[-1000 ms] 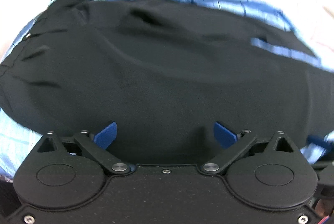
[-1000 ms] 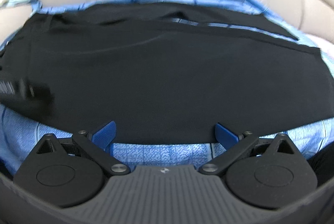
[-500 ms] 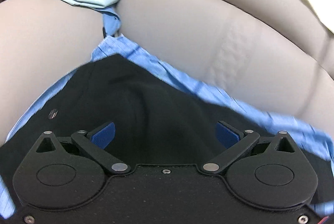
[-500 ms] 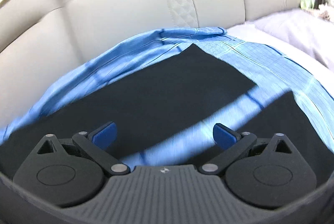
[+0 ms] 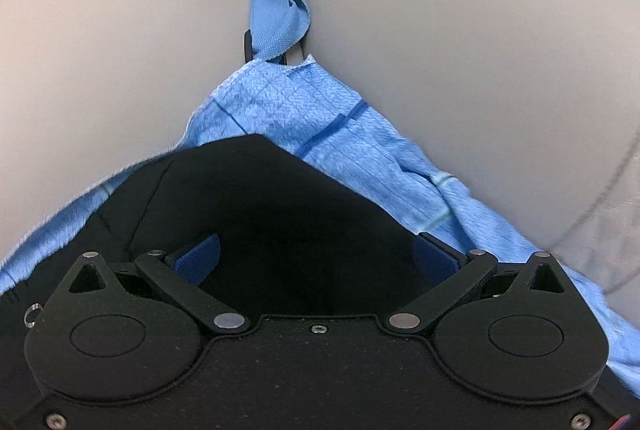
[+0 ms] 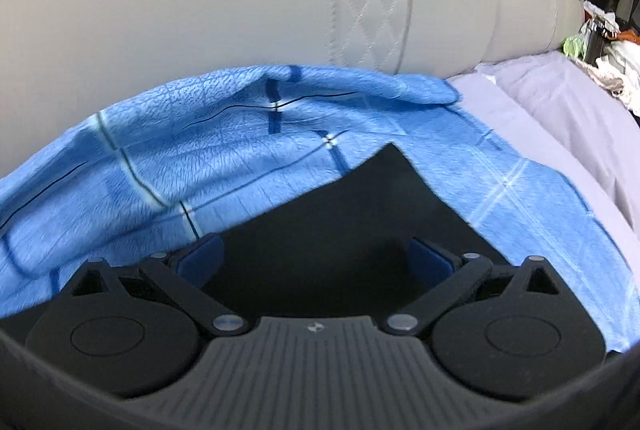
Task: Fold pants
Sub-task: 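Move both grippers to the trouser leg ends and close them on the fabric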
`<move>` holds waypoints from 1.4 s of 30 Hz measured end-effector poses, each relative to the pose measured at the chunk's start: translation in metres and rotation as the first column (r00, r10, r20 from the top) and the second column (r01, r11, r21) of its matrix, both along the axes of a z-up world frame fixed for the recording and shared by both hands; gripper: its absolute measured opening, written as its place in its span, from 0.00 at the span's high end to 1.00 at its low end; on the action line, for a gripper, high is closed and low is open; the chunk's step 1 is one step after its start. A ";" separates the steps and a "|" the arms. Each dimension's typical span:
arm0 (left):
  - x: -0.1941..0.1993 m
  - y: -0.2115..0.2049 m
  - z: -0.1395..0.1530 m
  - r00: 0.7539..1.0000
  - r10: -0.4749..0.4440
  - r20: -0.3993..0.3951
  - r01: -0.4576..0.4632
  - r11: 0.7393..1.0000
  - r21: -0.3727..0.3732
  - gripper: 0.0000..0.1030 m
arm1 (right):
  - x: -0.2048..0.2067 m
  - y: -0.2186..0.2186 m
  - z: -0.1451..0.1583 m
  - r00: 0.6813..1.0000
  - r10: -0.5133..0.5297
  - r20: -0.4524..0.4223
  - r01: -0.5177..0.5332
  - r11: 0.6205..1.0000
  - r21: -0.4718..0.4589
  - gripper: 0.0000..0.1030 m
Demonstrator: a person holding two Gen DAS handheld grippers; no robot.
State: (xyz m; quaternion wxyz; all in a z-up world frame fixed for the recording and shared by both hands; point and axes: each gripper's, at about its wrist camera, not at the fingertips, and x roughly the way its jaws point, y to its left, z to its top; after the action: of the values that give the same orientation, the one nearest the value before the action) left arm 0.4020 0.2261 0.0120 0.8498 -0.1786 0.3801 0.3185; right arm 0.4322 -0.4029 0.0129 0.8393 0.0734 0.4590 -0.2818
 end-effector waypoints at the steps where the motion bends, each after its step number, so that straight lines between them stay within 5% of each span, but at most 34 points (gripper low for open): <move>1: 0.006 0.001 -0.003 1.000 0.010 -0.019 -0.010 1.000 0.008 0.00 | 0.006 0.000 -0.002 1.000 -0.012 0.007 0.012 1.000 0.006 0.00; 8: 0.019 0.004 -0.020 0.995 0.080 -0.058 -0.077 0.996 0.049 0.00 | 0.017 -0.002 -0.010 0.998 -0.060 -0.016 0.060 0.998 0.008 0.00; 11: 0.023 0.003 -0.024 0.991 0.116 -0.068 -0.112 0.992 0.063 0.00 | 0.012 -0.006 -0.009 0.998 -0.063 -0.001 0.063 0.998 0.020 0.10; 14: 0.028 0.003 -0.026 0.987 0.137 -0.085 -0.131 0.989 0.074 0.00 | 0.005 -0.006 -0.003 0.998 -0.060 0.017 0.060 0.998 0.001 0.36; 17: 0.026 0.004 -0.023 0.987 0.139 -0.083 -0.134 0.989 0.065 0.03 | 0.000 -0.007 0.005 0.999 -0.045 0.014 0.045 0.999 0.002 0.81; 18: 0.023 0.003 -0.021 0.987 0.144 -0.073 -0.138 0.987 0.087 0.30 | -0.003 -0.009 0.008 0.999 -0.051 0.017 0.051 0.998 0.022 0.92; 19: 0.019 0.001 -0.017 0.985 0.159 -0.062 -0.149 0.979 0.136 0.71 | -0.008 -0.012 0.011 0.998 -0.056 0.033 0.054 0.997 0.047 0.94; 20: 0.016 0.000 -0.013 0.984 0.165 -0.062 -0.152 0.973 0.174 0.93 | -0.013 -0.014 0.016 0.997 -0.060 0.058 0.057 0.997 0.061 0.95; 22: 0.002 0.005 -0.002 0.994 0.109 -0.012 -0.107 0.987 0.119 1.00 | -0.027 -0.017 0.028 0.992 -0.049 0.117 0.043 0.998 0.054 0.95; 27: -0.045 0.005 0.046 0.990 0.007 0.144 -0.031 0.985 0.168 1.00 | -0.074 -0.023 0.075 0.968 -0.005 0.251 0.019 0.998 -0.056 0.98; 29: -0.058 0.014 0.062 0.985 -0.026 0.168 0.006 0.993 0.120 0.99 | -0.096 -0.031 0.094 0.958 0.010 0.286 0.012 0.997 -0.075 0.98; 32: -0.064 0.026 0.073 0.980 -0.073 0.185 0.075 0.997 -0.003 0.73 | -0.112 -0.046 0.107 0.964 0.011 0.265 -0.014 1.000 0.010 0.95; 33: -0.062 0.027 0.073 0.982 -0.070 0.176 0.076 0.997 -0.027 0.40 | -0.114 -0.051 0.107 0.968 0.008 0.252 -0.024 0.998 0.062 0.87; 34: -0.059 0.027 0.072 0.984 -0.066 0.164 0.072 0.997 -0.034 0.16 | -0.114 -0.054 0.106 0.972 0.003 0.236 -0.028 0.994 0.102 0.62; 36: -0.050 0.026 0.064 0.987 -0.050 0.150 0.055 0.998 -0.026 0.16 | -0.111 -0.057 0.100 0.980 0.013 0.198 -0.048 0.984 0.170 0.33; 42: -0.002 0.034 0.025 0.998 0.059 0.034 -0.056 0.995 -0.088 0.15 | -0.077 -0.050 0.070 0.996 -0.001 0.089 -0.016 0.981 0.194 0.16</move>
State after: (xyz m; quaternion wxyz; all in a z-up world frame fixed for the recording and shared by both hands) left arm 0.3997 0.2601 0.0367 0.8384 -0.2321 0.3728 0.3228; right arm 0.3548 -0.4525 0.0826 0.8489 0.1657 0.4467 -0.2289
